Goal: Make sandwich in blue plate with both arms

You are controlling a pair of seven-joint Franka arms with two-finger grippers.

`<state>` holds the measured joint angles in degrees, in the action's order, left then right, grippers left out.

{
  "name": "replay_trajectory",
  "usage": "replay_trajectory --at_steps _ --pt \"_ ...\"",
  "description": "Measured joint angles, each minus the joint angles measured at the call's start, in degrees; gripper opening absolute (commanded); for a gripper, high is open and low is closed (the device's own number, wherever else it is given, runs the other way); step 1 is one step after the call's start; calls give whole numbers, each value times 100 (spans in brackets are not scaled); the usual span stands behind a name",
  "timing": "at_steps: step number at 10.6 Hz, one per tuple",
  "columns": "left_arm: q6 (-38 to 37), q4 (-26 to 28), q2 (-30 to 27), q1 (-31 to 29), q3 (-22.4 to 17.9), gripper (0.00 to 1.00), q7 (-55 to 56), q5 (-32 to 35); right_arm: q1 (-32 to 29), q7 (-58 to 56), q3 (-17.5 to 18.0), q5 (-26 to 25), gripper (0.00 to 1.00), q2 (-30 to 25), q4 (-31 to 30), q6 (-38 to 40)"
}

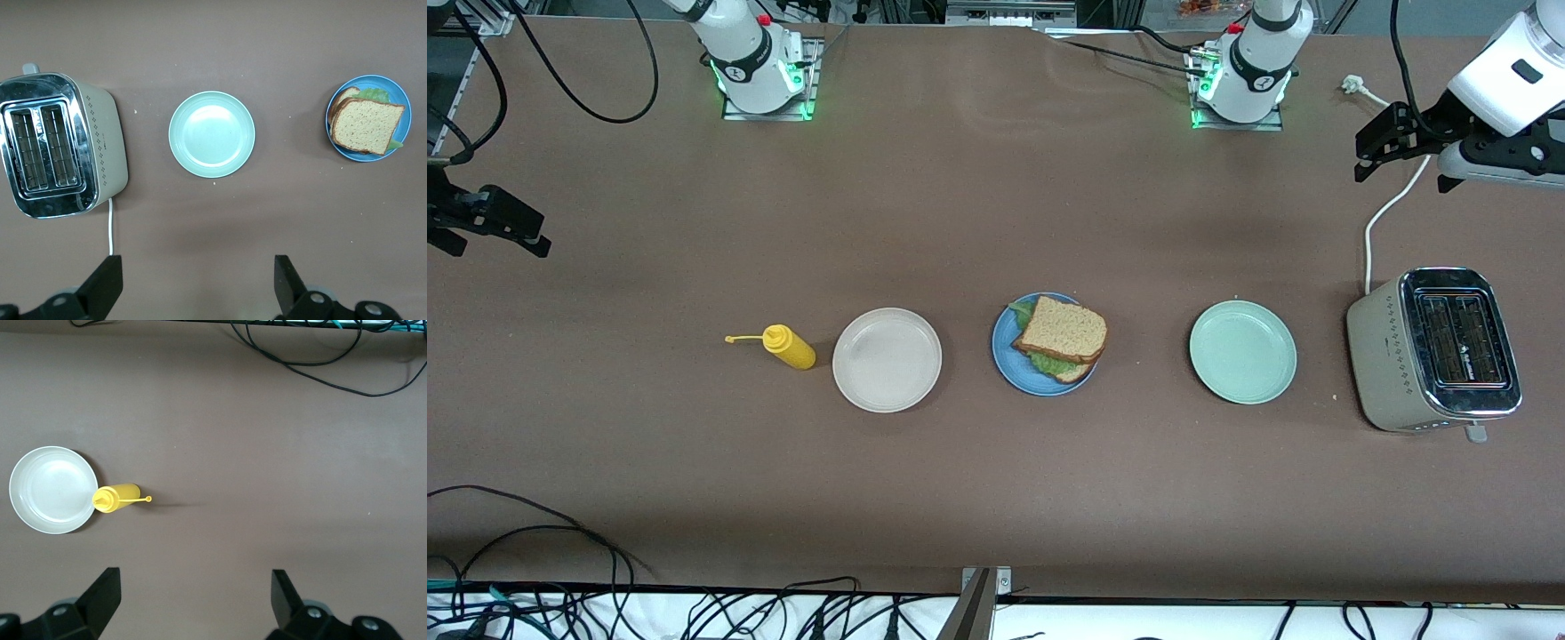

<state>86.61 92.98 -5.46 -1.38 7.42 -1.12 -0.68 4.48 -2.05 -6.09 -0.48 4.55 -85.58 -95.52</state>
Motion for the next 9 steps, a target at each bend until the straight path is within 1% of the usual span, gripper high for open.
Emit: replay_trajectory --at_steps 3,5,9 --pt "-3 2 0 183 -201 100 43 -44 0 0 0 0 100 0 0 0" --pt "-3 2 0 288 -212 100 71 -44 0 0 0 0 100 0 0 0" --pt "-132 2 0 299 -227 100 79 -44 0 0 0 0 100 0 0 0"
